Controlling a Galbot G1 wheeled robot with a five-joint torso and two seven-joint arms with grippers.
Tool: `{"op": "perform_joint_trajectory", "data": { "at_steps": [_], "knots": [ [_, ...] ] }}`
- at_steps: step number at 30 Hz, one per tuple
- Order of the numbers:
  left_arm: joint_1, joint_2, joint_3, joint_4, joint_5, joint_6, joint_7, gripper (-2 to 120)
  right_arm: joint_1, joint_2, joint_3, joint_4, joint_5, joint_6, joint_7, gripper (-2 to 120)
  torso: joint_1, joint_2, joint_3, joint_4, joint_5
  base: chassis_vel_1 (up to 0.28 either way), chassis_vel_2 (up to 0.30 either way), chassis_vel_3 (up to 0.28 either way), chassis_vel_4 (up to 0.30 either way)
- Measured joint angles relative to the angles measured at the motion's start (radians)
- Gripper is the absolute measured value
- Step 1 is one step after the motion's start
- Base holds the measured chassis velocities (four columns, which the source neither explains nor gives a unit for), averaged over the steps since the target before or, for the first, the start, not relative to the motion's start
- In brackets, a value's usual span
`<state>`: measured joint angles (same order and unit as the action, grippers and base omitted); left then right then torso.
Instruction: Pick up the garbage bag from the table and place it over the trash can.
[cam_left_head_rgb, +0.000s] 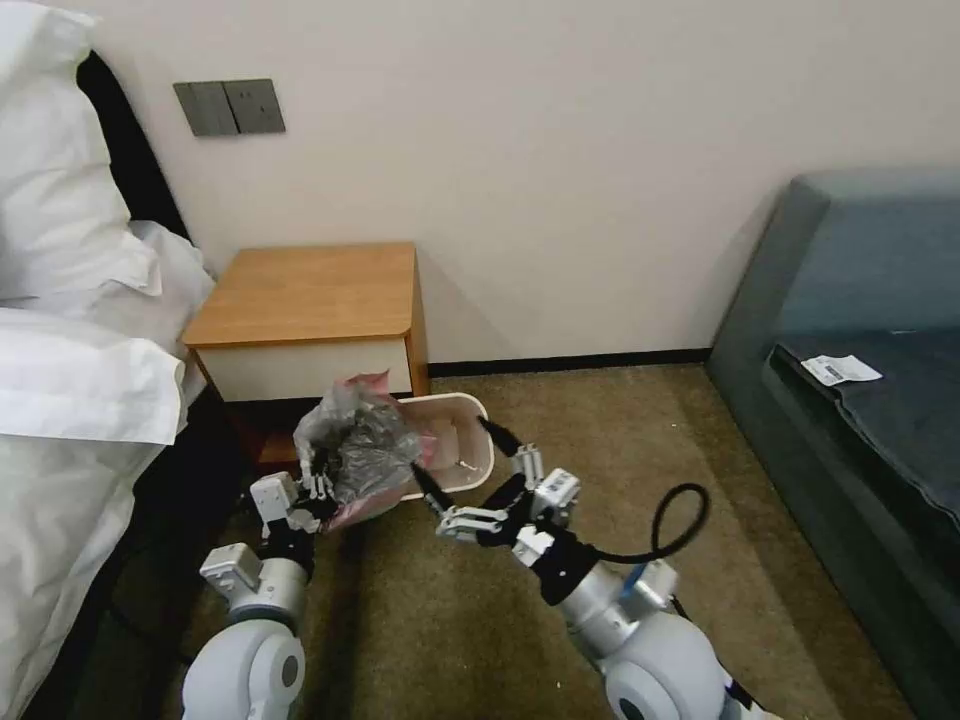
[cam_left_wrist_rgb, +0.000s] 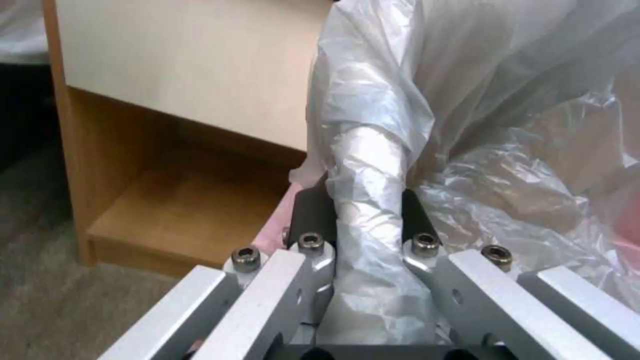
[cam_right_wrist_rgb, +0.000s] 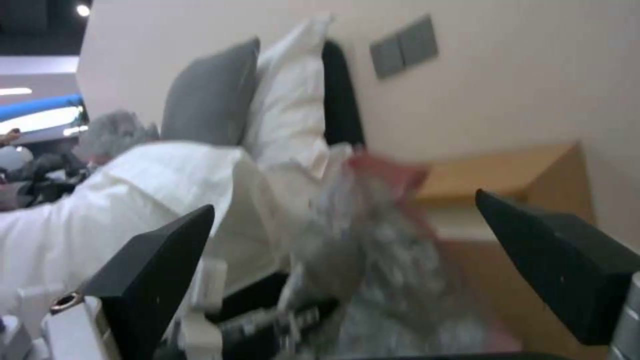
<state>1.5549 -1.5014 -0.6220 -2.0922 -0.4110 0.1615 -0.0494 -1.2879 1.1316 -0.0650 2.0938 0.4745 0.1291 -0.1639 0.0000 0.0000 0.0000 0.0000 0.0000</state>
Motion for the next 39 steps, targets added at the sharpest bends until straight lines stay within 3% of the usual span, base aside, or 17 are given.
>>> {"op": "perform_joint_trajectory", "data": {
  "at_steps": [14, 31, 39],
  "knots": [
    [0.023, -0.038, 0.009, -0.031, 0.048, -0.038, 0.016, 7, 0.208, -0.008, -0.093, -0.092, 0.223, -0.148, 0.193, 100, 0.0, 0.0, 0.0, 0.0001, 0.0, 0.0, 0.0, 0.0, 0.0],
    [0.042, -0.065, 0.011, -0.038, 0.068, -0.046, 0.02, 7, 0.451, 0.023, -0.22, -0.33, 0.326, -0.157, 0.228, 100, 0.0, 0.0, 0.0, 0.0001, -0.0001, 0.0, 0.0, 0.0, 0.0],
    [0.037, -0.07, 0.005, -0.036, 0.07, -0.047, 0.019, 7, 0.484, 0.032, -0.232, -0.341, 0.431, -0.182, 0.253, 100, 0.0, 0.0, 0.0, 0.0001, -0.0001, 0.0, 0.0, 0.0, 0.0]
  ]
}}
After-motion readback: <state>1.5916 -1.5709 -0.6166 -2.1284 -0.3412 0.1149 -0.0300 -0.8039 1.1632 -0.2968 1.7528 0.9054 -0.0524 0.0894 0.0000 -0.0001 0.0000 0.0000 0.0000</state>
